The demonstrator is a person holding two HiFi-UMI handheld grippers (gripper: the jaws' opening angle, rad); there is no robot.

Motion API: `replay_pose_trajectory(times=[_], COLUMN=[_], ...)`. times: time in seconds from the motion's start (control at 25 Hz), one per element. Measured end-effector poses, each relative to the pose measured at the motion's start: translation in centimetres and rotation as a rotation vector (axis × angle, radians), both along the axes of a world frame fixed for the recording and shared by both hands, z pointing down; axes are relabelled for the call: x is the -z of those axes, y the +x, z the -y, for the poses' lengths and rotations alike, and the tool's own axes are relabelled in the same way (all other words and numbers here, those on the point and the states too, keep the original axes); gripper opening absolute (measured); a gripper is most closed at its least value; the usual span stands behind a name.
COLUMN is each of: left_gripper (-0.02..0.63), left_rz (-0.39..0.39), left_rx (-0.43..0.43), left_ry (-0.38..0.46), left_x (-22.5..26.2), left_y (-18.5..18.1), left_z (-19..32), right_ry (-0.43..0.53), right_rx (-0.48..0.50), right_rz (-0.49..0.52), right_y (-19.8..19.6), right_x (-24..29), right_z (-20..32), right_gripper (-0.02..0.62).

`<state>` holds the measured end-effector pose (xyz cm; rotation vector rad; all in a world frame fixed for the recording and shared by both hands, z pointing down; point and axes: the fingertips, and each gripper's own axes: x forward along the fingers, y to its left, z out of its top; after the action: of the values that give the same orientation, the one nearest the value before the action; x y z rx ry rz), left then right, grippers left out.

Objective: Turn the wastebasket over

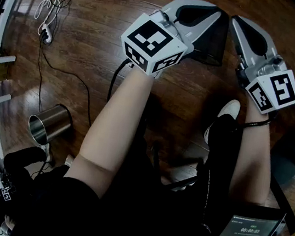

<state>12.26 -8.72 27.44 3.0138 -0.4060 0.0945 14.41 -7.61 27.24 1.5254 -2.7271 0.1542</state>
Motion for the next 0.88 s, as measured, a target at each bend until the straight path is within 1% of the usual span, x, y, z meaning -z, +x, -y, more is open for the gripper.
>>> replay_pose_trajectory(times=[0.12, 0.24, 0.44, 0.56, 0.72, 0.8, 0.88], left_gripper=[0.002, 0.003, 0.003, 0.003, 0.002, 0.003, 0.002], left_rz=[0.024, 0.042, 0.026, 0.007, -0.032, -0.036, -0.041], left_rx=[-0.008, -0.017, -0.001, 0.012, 0.032, 0.031, 0.042], left_ry=[0.009, 0.021, 0.021, 0.023, 0.014, 0.011, 0.002], left_x=[-0.2, -0.1, 0.7, 1.7, 3.2, 3.4, 3.2], left_y=[0.3, 0.3, -0.7, -0.8, -0.9, -0.8, -0.6], left_z=[0.7, 1.4, 3.0, 4.9, 6.5, 6.8, 7.8], right_ry=[0.001, 0.004, 0.0, -0.005, 0.02, 0.014, -0.025], right_rx=[-0.001, -0.002, -0.002, -0.031, -0.092, -0.127, -0.159], right_rz=[0.013, 0.004, 0.015, 0.048, 0.091, 0.137, 0.223], right_y=[0.6, 1.0, 1.0, 2.7, 4.3, 4.3, 4.2], right_x=[0.3, 0.4, 0.4, 1.3, 2.5, 1.5, -1.3], right_z=[1.6, 2.7, 3.8, 5.9, 7.8, 8.1, 8.4], right_gripper=[0.011, 0.011, 0.011, 0.011, 0.011, 0.011, 0.011])
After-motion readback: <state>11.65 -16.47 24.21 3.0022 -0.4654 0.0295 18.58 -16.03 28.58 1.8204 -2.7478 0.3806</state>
